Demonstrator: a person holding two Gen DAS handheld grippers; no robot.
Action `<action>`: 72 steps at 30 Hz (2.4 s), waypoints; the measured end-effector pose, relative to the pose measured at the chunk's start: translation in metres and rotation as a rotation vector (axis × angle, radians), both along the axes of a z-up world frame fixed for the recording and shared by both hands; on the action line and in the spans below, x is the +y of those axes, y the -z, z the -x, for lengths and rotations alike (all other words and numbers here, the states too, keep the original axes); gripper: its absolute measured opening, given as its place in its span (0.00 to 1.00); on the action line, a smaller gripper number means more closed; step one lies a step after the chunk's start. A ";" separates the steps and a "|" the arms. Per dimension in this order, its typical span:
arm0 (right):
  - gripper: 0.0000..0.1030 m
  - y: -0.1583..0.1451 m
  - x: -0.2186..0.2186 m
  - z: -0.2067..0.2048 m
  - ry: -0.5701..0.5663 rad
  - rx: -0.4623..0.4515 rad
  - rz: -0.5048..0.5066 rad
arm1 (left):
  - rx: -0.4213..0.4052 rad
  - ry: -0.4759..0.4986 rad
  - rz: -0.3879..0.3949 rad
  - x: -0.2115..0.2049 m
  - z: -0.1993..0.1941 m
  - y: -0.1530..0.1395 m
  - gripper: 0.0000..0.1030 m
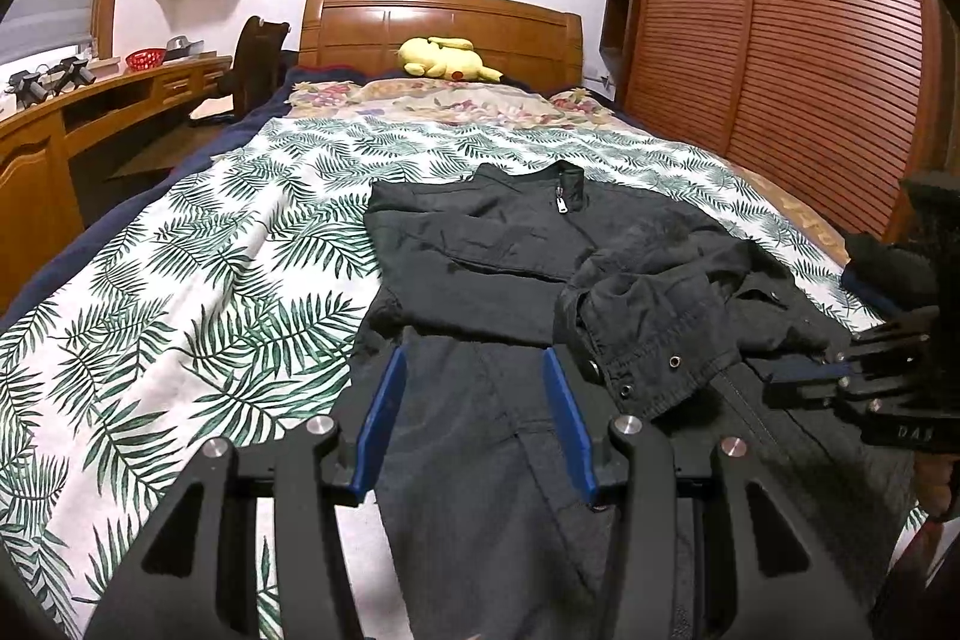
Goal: Fold large clothes
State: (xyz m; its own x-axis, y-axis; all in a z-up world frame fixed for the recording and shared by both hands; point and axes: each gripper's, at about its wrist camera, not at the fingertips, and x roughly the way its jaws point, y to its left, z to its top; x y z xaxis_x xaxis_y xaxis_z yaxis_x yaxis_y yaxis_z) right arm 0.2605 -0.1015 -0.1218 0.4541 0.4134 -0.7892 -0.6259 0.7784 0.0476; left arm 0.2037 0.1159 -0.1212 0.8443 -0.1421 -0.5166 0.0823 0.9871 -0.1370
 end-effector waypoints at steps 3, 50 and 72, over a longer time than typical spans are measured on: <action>0.10 -0.003 -0.005 -0.002 0.029 -0.027 0.013 | 0.002 0.000 -0.003 -0.001 0.000 0.001 0.45; 0.43 0.013 -0.069 0.015 0.130 -0.014 0.018 | 0.042 0.127 -0.034 -0.061 -0.010 0.003 0.45; 0.50 0.060 -0.163 -0.048 0.245 0.008 -0.155 | 0.207 0.094 -0.067 -0.077 -0.038 0.046 0.45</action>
